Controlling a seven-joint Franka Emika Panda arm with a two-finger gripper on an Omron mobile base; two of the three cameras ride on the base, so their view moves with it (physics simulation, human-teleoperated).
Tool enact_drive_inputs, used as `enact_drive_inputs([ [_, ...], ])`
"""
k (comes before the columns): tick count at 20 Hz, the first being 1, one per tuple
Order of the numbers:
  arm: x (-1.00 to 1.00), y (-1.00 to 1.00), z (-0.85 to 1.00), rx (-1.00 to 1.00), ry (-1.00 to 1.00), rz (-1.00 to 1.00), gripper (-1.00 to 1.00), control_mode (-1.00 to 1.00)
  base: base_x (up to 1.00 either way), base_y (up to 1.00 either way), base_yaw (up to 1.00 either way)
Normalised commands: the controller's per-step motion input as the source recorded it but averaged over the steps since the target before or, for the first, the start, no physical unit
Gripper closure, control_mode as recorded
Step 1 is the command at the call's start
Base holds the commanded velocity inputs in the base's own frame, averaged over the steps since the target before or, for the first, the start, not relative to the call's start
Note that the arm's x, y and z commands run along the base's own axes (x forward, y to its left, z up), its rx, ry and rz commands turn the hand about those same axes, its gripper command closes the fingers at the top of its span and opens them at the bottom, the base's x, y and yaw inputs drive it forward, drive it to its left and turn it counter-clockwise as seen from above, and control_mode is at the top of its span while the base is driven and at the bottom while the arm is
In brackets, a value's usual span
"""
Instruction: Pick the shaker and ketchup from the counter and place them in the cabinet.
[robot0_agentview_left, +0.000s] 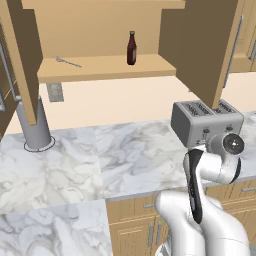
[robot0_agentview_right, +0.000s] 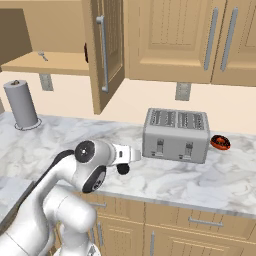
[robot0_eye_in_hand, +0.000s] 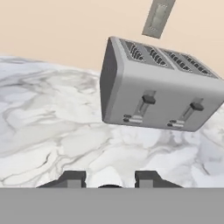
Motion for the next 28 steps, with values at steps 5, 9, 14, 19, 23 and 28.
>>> enact_drive_inputs([
  [5,-0.11,0.81,0.39,0.0,-0.03,0.08,1.0,-1.0,0.0,0.0,0.0],
  [9,-0.01,0.71,0.51,0.0,-0.01,0.06,1.0,-1.0,0.0,0.0,0.0],
  [14,-0.01,0.82,0.22,0.0,0.0,0.07,1.0,-1.0,0.0,0.0,0.0],
  [19,-0.04,0.72,0.4,0.0,-0.01,0.06,1.0,-1.0,0.0,0.0,0.0],
  [23,0.0,0.52,0.64,0.0,-0.03,0.06,1.0,-1.0,0.0,0.0,0.0],
  [28,0.0,0.39,0.58,0.0,-0.02,0.07,1.0,-1.0,0.0,0.0,0.0],
])
